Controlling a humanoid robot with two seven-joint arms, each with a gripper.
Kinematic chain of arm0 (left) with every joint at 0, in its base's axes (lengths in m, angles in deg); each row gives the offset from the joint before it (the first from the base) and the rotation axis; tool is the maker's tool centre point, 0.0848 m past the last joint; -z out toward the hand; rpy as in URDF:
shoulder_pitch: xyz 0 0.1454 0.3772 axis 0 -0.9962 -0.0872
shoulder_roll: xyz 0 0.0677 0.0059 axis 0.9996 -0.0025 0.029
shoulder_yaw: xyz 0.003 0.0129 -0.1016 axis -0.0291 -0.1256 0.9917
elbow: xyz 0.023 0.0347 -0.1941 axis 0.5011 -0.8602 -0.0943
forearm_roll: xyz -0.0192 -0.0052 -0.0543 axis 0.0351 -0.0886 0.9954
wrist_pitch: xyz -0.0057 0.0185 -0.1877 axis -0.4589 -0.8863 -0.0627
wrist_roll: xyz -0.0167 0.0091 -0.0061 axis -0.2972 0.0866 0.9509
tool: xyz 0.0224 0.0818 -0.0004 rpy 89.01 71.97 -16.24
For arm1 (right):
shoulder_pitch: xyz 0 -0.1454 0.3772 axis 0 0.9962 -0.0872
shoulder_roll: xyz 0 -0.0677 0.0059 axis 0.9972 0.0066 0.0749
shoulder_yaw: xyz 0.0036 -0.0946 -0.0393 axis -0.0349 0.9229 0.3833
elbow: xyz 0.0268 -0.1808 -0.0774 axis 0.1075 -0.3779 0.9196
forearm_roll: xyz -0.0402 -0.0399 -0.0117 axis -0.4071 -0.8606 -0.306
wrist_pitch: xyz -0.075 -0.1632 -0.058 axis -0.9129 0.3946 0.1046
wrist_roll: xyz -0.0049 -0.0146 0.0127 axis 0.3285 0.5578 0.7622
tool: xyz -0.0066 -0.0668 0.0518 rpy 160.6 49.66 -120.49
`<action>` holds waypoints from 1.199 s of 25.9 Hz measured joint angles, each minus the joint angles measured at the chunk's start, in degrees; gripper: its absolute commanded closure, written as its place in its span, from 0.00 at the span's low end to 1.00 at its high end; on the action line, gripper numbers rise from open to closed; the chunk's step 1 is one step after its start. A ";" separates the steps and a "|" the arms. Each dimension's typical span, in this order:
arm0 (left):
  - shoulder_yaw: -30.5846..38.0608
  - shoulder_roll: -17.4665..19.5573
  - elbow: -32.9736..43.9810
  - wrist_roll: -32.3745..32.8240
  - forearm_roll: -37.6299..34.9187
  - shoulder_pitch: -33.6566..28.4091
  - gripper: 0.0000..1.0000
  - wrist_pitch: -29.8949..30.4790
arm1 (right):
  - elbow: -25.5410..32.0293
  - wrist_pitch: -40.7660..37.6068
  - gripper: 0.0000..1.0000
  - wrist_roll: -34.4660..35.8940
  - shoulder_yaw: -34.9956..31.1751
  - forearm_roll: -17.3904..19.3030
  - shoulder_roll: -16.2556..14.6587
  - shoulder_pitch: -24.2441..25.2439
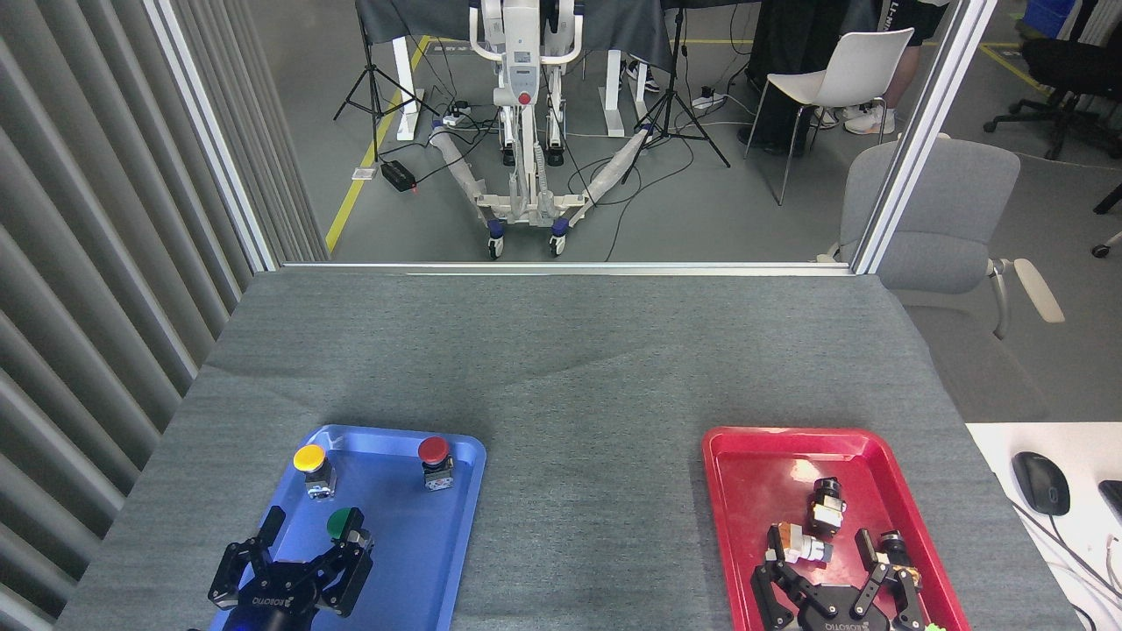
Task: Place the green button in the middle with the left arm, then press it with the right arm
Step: 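Reach the left gripper down to the green button in the blue tray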
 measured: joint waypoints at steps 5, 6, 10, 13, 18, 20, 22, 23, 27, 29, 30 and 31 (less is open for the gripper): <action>-0.03 0.00 0.46 -0.05 -0.40 -0.19 0.01 0.00 | 0.00 -0.08 0.00 0.00 -0.02 0.01 -0.29 0.00; -0.05 0.00 0.62 -0.16 -0.40 -0.22 0.01 0.06 | 0.00 -0.09 0.00 0.01 -0.03 0.01 -0.32 0.00; -0.07 0.00 0.86 -0.29 -0.34 -0.32 0.01 0.20 | 0.00 -0.25 0.00 0.02 -0.02 0.01 -0.35 0.00; -0.08 0.04 0.72 -0.23 -0.51 -0.32 0.01 0.32 | 0.00 -0.54 0.00 0.07 -0.04 0.03 -0.35 0.00; -0.15 0.08 0.65 -0.21 -0.67 -0.31 0.01 0.35 | 0.00 -0.95 0.00 0.37 -0.04 0.31 -0.33 0.00; -0.17 0.09 0.62 -0.21 -0.68 -0.32 0.01 0.35 | 0.01 -1.35 0.00 0.13 -0.04 0.64 -0.27 0.00; -0.17 0.27 0.58 -0.21 -0.66 -0.35 0.01 0.36 | 0.02 -1.62 0.00 0.01 -0.04 0.87 -0.23 0.00; -0.17 0.38 0.55 -0.24 -0.64 -0.35 0.01 0.36 | 0.02 -1.75 0.00 0.00 -0.05 0.94 -0.22 0.00; -0.18 0.63 0.40 -0.32 -0.56 -0.36 0.01 0.34 | 0.02 -1.80 0.00 -0.03 -0.10 1.06 -0.20 0.00; -0.18 0.67 0.21 -0.32 -0.56 -0.37 0.01 0.29 | 0.02 -1.84 0.00 -0.08 -0.12 1.09 -0.19 -0.03; -0.18 0.68 0.12 -0.32 -0.57 -0.37 0.01 0.28 | 0.01 -1.86 0.00 -0.09 -0.12 1.09 -0.19 -0.03; -0.18 0.68 0.05 -0.32 -0.59 -0.37 0.01 0.28 | 0.01 -1.89 0.00 -0.10 -0.13 1.10 -0.19 -0.03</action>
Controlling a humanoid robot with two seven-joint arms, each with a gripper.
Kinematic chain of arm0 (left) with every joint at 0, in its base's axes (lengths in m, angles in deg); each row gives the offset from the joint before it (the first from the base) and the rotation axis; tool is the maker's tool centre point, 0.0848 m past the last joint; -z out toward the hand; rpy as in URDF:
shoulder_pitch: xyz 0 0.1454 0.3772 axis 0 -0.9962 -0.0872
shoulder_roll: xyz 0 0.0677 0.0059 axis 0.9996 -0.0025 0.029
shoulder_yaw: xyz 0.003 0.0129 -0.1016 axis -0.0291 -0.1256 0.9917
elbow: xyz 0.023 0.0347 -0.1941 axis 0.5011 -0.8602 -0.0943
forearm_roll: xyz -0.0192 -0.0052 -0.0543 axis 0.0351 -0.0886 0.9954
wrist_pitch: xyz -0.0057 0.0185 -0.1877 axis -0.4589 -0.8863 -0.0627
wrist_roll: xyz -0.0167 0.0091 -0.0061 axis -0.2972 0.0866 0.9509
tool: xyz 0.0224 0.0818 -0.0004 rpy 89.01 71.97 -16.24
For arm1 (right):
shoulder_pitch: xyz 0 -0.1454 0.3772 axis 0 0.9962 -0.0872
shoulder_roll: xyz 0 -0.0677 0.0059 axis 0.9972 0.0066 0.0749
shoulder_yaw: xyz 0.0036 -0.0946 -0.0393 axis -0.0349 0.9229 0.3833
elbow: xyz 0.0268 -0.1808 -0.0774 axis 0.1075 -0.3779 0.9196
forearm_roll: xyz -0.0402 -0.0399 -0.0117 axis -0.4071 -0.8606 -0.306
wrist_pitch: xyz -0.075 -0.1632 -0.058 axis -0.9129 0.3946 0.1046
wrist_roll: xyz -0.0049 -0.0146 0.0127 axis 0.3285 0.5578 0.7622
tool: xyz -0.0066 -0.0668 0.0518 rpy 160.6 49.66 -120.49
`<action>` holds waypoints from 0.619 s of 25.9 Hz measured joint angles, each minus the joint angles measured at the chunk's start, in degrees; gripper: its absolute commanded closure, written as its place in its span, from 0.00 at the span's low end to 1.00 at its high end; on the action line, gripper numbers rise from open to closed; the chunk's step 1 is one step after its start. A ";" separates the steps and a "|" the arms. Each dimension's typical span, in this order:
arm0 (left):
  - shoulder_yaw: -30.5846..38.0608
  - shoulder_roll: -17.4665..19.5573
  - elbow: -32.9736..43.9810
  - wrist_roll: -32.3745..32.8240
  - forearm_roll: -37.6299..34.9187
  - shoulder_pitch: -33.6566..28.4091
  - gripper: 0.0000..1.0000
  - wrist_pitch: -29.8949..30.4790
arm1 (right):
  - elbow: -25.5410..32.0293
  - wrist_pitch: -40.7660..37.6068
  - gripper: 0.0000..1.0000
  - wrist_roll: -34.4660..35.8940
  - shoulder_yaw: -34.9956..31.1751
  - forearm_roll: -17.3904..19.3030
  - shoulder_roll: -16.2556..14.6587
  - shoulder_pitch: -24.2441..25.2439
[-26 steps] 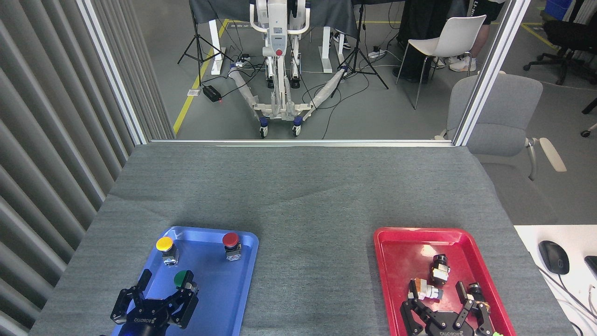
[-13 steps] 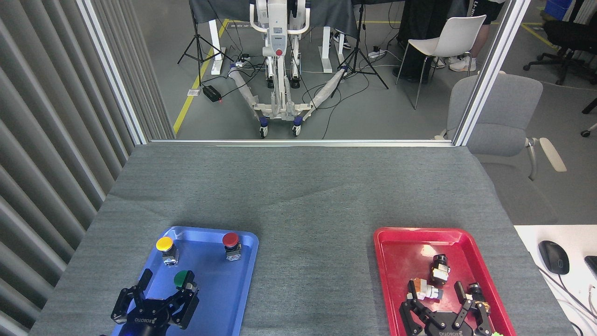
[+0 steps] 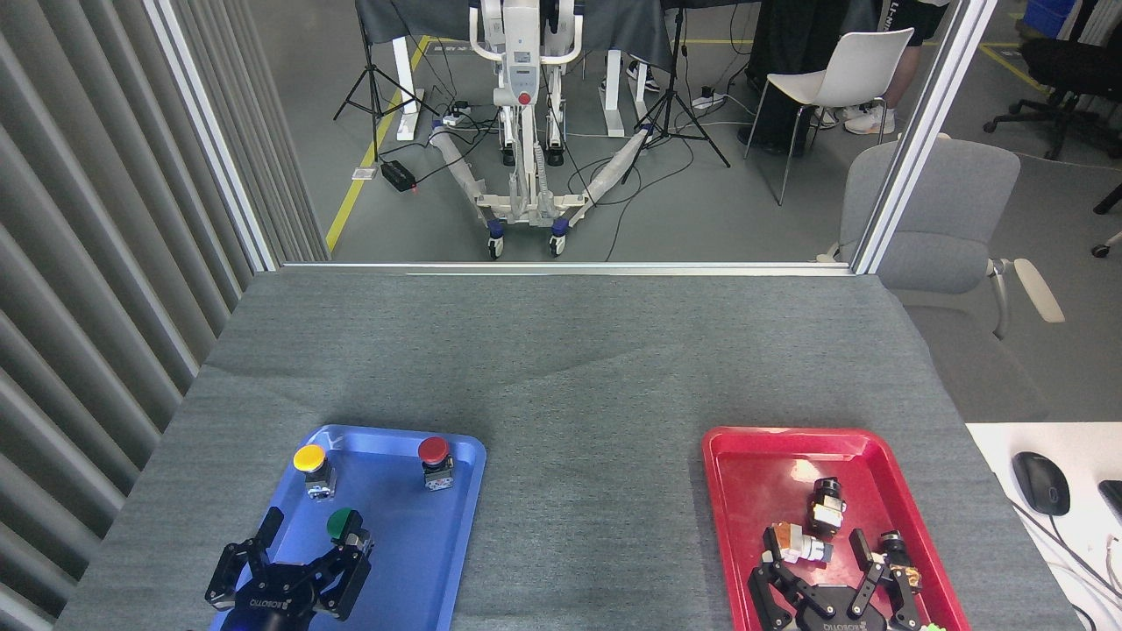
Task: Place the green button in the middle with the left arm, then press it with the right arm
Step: 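Reach the left gripper down to the green button in the blue tray, then grasp the green button with the left gripper and lift it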
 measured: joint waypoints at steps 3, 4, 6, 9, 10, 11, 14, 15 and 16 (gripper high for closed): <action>-0.06 0.08 -0.12 0.00 -0.07 -0.04 0.01 0.00 | -0.01 -0.03 0.00 -0.04 0.01 0.03 0.00 0.00; -0.10 0.12 -0.22 0.00 -0.09 -0.04 0.01 0.06 | -0.01 -0.03 0.00 -0.04 0.03 0.03 -0.02 0.00; -0.13 0.33 -0.76 -0.01 -0.13 -0.02 0.01 0.43 | -0.01 -0.03 0.00 -0.06 0.05 0.03 -0.05 0.00; -0.23 0.66 -2.71 0.13 -0.21 0.20 0.01 1.21 | -0.01 -0.04 0.00 -0.06 0.07 0.03 -0.07 0.00; -0.26 0.75 -3.52 0.25 -0.23 0.25 0.01 1.41 | -0.01 -0.04 0.00 -0.10 0.08 0.03 -0.09 0.00; -0.30 0.83 -4.27 0.27 -0.26 0.34 0.01 1.56 | -0.01 -0.04 0.00 -0.19 0.08 0.03 -0.09 0.00; -0.34 1.04 -6.04 0.39 -0.38 0.42 0.01 1.69 | -0.01 -0.12 0.00 -0.30 0.09 0.02 -0.09 0.00; -0.34 1.09 -6.40 0.39 -0.44 0.43 0.01 1.71 | -0.01 -0.15 0.00 -0.24 0.10 0.00 -0.09 0.00; -0.34 1.12 -6.63 0.39 -0.55 0.46 0.02 1.71 | -0.01 -0.16 0.00 -0.12 0.12 -0.01 -0.09 0.00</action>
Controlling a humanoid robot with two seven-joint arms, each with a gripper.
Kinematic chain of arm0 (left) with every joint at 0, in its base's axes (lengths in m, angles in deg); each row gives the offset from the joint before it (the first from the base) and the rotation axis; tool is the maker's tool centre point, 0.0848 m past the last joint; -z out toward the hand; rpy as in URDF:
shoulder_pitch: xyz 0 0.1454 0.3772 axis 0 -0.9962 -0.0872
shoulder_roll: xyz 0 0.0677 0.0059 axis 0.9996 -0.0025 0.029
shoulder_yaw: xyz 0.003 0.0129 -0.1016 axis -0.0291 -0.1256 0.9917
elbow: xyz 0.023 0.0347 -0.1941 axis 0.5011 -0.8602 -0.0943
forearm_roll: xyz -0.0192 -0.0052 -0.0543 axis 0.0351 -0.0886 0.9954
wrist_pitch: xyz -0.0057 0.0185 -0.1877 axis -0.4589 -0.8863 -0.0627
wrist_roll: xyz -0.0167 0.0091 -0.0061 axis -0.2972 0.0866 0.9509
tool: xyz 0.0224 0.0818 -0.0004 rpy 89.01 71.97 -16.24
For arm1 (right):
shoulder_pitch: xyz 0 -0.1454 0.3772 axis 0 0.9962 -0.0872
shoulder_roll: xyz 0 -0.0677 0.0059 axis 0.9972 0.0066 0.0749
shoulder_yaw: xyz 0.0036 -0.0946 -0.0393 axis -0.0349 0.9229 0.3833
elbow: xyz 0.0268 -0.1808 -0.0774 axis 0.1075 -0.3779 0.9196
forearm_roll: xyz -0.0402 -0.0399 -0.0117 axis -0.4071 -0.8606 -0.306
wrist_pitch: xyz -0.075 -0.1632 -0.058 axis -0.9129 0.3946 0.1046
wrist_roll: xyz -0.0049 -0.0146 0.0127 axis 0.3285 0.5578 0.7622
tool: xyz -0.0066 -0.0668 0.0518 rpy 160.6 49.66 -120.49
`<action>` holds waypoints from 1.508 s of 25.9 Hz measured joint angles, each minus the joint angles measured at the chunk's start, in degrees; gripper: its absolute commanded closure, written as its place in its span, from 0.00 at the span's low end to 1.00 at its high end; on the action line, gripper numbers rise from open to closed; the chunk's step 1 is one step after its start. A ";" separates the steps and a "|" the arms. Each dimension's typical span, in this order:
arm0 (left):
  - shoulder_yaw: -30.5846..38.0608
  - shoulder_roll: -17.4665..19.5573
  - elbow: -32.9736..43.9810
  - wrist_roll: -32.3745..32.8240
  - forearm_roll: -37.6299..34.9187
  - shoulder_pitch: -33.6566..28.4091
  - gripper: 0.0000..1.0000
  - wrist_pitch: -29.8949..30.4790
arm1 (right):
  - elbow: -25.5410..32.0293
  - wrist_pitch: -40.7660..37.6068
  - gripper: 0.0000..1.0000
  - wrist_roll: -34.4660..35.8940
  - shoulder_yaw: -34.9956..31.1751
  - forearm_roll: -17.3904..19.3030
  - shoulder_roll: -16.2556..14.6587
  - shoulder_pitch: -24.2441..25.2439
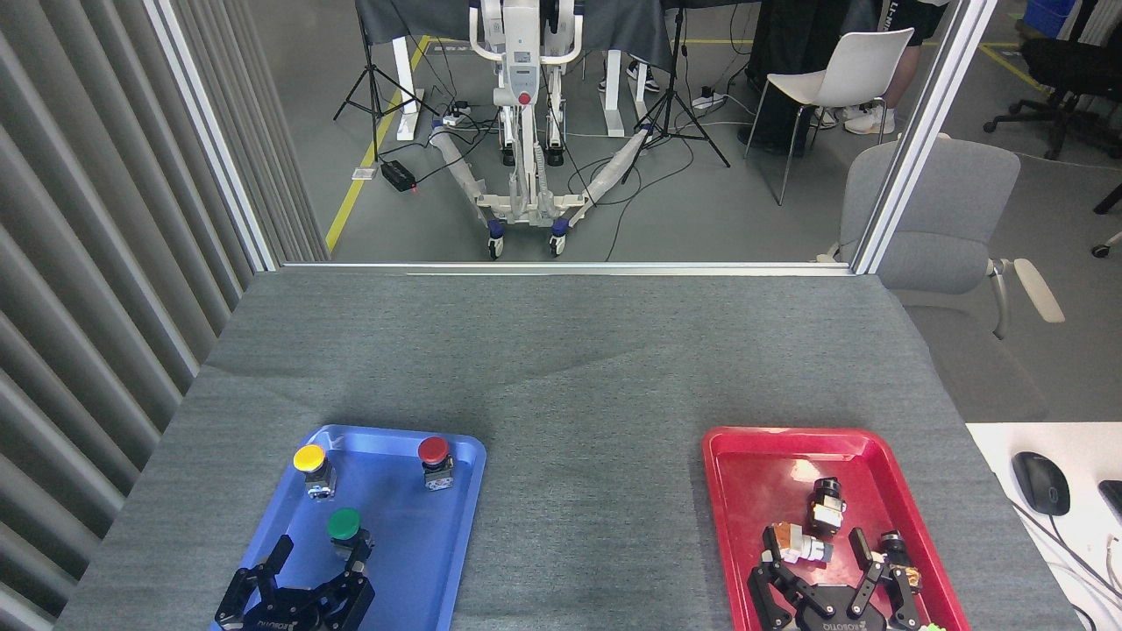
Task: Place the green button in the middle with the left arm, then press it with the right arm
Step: 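Grasp the green button with the left gripper and lift it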
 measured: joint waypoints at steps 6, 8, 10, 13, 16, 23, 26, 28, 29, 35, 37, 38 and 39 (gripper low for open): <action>-0.03 0.04 -0.85 -0.19 -1.02 0.32 0.03 -0.07 | 0.00 -0.15 0.00 0.12 0.12 -0.02 0.09 0.00; -0.26 0.05 -1.82 -0.25 -1.61 0.67 0.03 -0.09 | 0.00 -0.15 0.00 0.18 0.13 -0.02 0.12 0.00; -0.60 0.15 -3.14 -0.25 -2.74 1.69 0.04 -0.09 | 0.00 -0.15 0.00 0.20 0.13 -0.02 0.15 0.00; -0.86 0.55 -4.63 0.13 -5.05 3.33 0.04 -0.09 | 0.00 -0.15 0.00 0.23 0.14 -0.02 0.17 0.00; -0.94 0.79 -6.40 0.36 -6.32 4.88 0.07 -0.09 | -0.01 -0.15 0.00 0.24 0.14 -0.02 0.18 0.00; -0.97 0.91 -11.32 0.42 -6.83 7.61 0.16 -0.05 | -0.08 -0.15 0.00 0.29 0.14 -0.02 0.22 0.01; -0.98 0.89 -13.22 0.43 -6.85 8.48 0.32 -0.05 | -0.08 -0.19 0.00 0.29 0.14 -0.02 0.24 0.02; -0.98 0.87 -14.34 0.25 -6.86 8.92 0.63 -0.05 | -0.14 -0.26 0.00 0.29 0.14 -0.02 0.27 0.02; -1.00 0.82 -14.87 0.22 -6.87 9.11 0.83 -0.05 | -0.17 -0.29 0.00 0.29 0.14 -0.02 0.33 0.02; -1.70 0.78 -14.98 0.22 -7.02 9.37 1.00 3.04 | -0.25 -0.32 0.00 0.30 0.14 -0.03 0.36 0.02; -2.01 0.78 -12.98 0.17 -7.03 9.40 1.00 5.15 | -0.26 -0.32 0.00 0.31 0.14 -0.02 0.35 0.02; -2.44 0.74 -11.49 0.07 -7.03 9.39 1.00 6.11 | -0.26 -0.33 0.00 0.33 0.14 -0.03 0.35 0.02; -3.45 0.69 -9.81 -0.05 -7.04 9.40 1.00 7.19 | -0.25 -0.34 0.00 0.38 0.14 -0.03 0.35 0.02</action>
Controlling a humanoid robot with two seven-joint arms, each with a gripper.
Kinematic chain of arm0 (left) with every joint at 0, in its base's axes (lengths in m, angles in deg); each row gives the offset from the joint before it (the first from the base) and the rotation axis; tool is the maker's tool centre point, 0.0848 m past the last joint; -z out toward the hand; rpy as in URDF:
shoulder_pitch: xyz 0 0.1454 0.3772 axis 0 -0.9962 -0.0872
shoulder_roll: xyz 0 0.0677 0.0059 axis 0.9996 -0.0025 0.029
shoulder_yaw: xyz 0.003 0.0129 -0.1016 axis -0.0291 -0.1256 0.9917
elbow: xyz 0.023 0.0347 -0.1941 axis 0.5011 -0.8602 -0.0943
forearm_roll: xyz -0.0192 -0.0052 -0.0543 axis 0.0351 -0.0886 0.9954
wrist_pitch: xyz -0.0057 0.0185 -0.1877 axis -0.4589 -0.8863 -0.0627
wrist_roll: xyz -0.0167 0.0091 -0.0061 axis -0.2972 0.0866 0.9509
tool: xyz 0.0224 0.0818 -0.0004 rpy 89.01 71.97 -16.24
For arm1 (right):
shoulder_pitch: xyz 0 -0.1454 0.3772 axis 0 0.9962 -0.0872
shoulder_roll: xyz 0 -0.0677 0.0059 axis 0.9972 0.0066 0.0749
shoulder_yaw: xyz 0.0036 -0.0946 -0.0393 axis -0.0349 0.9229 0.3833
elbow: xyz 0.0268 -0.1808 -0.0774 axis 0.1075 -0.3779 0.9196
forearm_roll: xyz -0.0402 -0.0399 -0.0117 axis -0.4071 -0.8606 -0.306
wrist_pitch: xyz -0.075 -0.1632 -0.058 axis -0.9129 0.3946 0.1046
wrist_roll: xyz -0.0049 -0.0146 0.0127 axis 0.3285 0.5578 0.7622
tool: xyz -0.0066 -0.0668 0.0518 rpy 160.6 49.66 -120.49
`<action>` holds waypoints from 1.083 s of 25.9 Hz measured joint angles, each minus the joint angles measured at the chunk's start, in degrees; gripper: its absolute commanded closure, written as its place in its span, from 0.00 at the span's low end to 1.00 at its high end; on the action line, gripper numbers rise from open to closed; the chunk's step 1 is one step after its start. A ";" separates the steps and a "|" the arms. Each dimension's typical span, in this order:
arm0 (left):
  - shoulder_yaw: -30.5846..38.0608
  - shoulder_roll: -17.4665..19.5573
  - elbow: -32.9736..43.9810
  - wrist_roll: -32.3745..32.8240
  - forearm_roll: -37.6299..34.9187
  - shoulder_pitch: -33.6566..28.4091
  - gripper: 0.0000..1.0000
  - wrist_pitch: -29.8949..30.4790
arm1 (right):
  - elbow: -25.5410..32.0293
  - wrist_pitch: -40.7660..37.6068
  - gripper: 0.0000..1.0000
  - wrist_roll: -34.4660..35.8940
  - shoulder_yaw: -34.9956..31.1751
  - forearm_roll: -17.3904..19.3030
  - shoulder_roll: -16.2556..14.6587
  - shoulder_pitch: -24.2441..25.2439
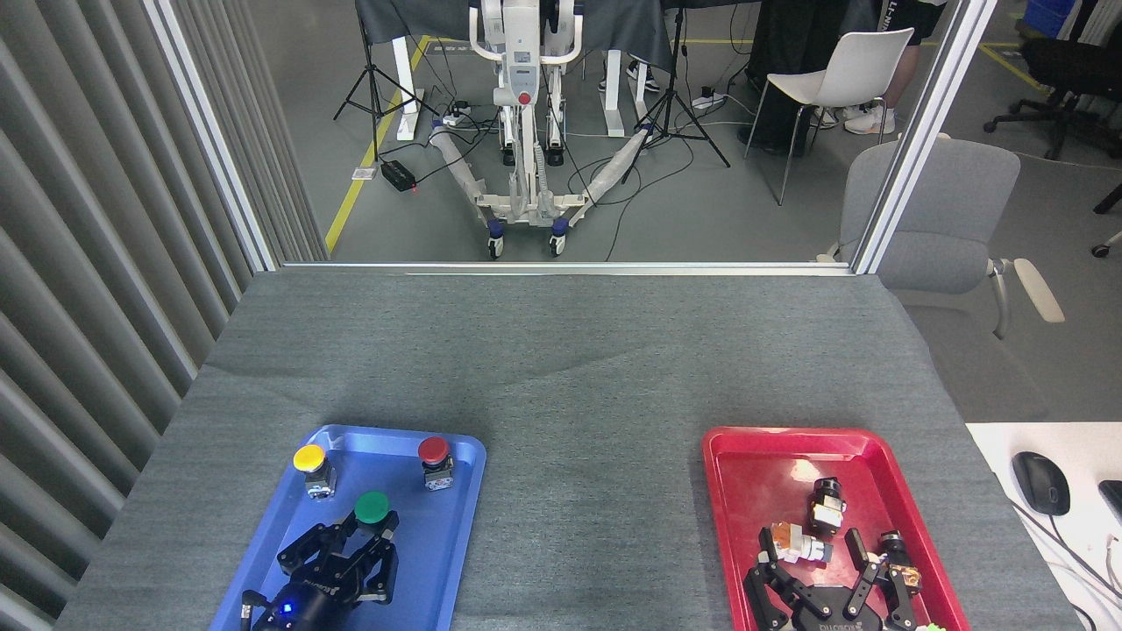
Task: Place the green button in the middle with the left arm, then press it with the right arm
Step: 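Carry the green button to the table middle and release it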
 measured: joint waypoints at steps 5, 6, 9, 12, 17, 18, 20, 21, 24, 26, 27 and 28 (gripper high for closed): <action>-12.42 -1.33 4.63 0.49 -0.01 4.26 1.00 1.77 | 0.02 -0.09 0.00 0.24 0.00 0.00 -0.07 -0.01; -15.02 -1.97 3.77 1.05 0.00 5.64 1.00 1.48 | 0.03 -0.09 0.00 0.24 0.00 0.00 -0.08 -0.01; -20.97 -4.90 -2.34 2.06 0.07 9.46 1.00 0.88 | 0.03 -0.09 0.00 -0.05 0.00 0.00 -0.13 -0.05; -25.77 -8.25 -9.44 2.36 -0.45 12.11 1.00 1.00 | 0.00 -0.09 0.00 -0.11 0.00 0.00 -0.21 -0.07; -29.58 -10.46 -14.76 2.22 -1.65 14.91 1.00 -1.57 | -0.02 -0.05 0.00 -0.12 0.00 0.00 -0.22 -0.08; -29.73 -10.57 -15.53 2.09 -1.65 15.11 1.00 -2.18 | -0.03 -0.05 0.00 -0.12 0.00 0.00 -0.16 -0.08; -29.87 -10.67 -17.74 2.00 -1.49 15.48 1.00 -3.95 | -0.06 -0.05 0.00 -0.13 0.00 0.00 -0.06 -0.08; -29.91 -10.72 -18.89 1.62 -1.39 15.79 1.00 -4.82 | -0.09 -0.05 0.00 -0.13 0.00 0.00 0.00 -0.08; -29.98 -10.84 -21.97 0.18 -1.23 16.48 1.00 -6.13 | -0.35 -0.05 0.00 -0.13 0.00 0.00 0.21 -0.08; -29.97 -10.93 -23.00 -0.78 -1.15 16.69 0.83 -6.64 | -0.60 -0.05 0.00 -0.20 0.01 0.00 0.28 -0.08; -29.97 -10.96 -23.29 -1.07 -1.14 16.72 0.53 -6.65 | -0.72 -0.05 0.00 -0.23 0.03 0.00 0.32 -0.08; -29.96 -10.98 -23.49 -1.47 -1.11 16.80 0.18 -6.71 | -0.82 -0.05 0.00 -0.25 0.09 0.00 0.35 -0.08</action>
